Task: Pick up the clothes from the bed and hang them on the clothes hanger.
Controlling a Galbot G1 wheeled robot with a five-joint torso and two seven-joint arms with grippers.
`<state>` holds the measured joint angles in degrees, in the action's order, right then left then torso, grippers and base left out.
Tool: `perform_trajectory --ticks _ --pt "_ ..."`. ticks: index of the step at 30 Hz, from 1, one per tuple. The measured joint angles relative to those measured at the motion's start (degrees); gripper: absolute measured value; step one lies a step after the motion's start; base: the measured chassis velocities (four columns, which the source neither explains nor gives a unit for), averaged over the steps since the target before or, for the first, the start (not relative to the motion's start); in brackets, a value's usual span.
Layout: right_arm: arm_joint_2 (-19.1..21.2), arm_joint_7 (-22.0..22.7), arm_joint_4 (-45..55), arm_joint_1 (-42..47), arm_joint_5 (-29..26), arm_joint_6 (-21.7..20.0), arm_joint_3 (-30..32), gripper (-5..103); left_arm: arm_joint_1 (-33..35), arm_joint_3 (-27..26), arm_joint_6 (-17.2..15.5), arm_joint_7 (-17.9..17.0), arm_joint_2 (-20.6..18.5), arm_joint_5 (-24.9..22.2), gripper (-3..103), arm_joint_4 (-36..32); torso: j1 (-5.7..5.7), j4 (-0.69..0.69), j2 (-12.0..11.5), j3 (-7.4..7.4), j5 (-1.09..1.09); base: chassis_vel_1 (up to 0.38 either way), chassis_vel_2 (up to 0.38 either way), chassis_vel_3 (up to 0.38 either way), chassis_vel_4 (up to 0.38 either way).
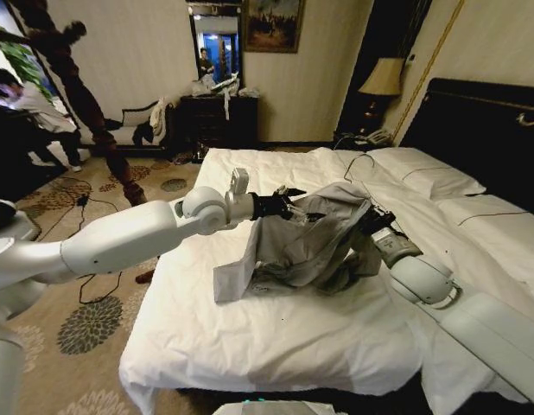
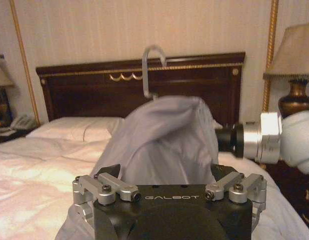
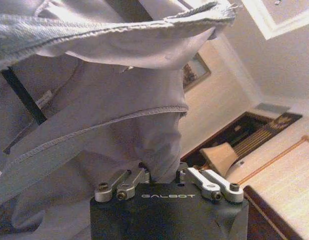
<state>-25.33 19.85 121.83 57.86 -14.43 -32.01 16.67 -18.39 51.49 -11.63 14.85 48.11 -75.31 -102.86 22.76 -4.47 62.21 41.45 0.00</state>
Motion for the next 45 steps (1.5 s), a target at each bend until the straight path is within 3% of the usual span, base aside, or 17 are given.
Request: perform_trajectory --ticks 12,21,22,29,31,34,45 --pt "0.4 -2.5 0.1 0.7 7.7 3.2 0.7 19 0.8 2.1 0.2 1.4 0.5 0.7 102 0.6 0.00 0.02 0.0 0.00 0.00 0.000 0.000 0.000 0.000" --pt "-0.3 -3.0 -0.1 0.6 9.8 3.8 -0.5 19 0.9 2.6 0.1 1.5 0.9 0.2 65 1.0 0.00 0.02 0.0 0.00 0.01 0.000 0.000 0.000 0.000" --pt "-0.3 -3.0 -0.1 0.6 9.8 3.8 -0.5 19 0.9 2.6 0.1 1.5 0.9 0.2 65 1.0 0.00 0.02 0.0 0.00 0.01 0.000 0.000 0.000 0.000" --pt "0.3 -4.3 0.7 0.9 12.7 5.2 -0.2 19 2.6 1.8 0.3 2.7 0.3 -1.3 32 -0.3 0.00 0.01 0.0 0.00 0.00 0.000 0.000 0.000 0.000" --pt "0.3 -4.4 0.9 0.9 13.0 5.3 -0.2 19 2.7 1.8 0.4 3.1 0.0 -1.4 32 -0.5 0.00 0.01 0.0 0.00 -0.01 0.000 0.000 0.000 0.000" --pt "0.2 -4.5 1.3 1.0 13.6 5.4 -0.2 19 2.8 1.7 0.4 3.8 -0.6 -1.5 19 -0.9 0.00 0.01 0.0 0.00 0.00 0.000 0.000 0.000 0.000" --pt "0.4 -4.7 2.3 1.2 13.7 5.3 -0.3 19 5.6 -1.2 0.9 6.4 -2.1 0.2 19 -1.2 0.00 0.01 0.0 0.00 0.00 0.000 0.000 0.000 0.000"
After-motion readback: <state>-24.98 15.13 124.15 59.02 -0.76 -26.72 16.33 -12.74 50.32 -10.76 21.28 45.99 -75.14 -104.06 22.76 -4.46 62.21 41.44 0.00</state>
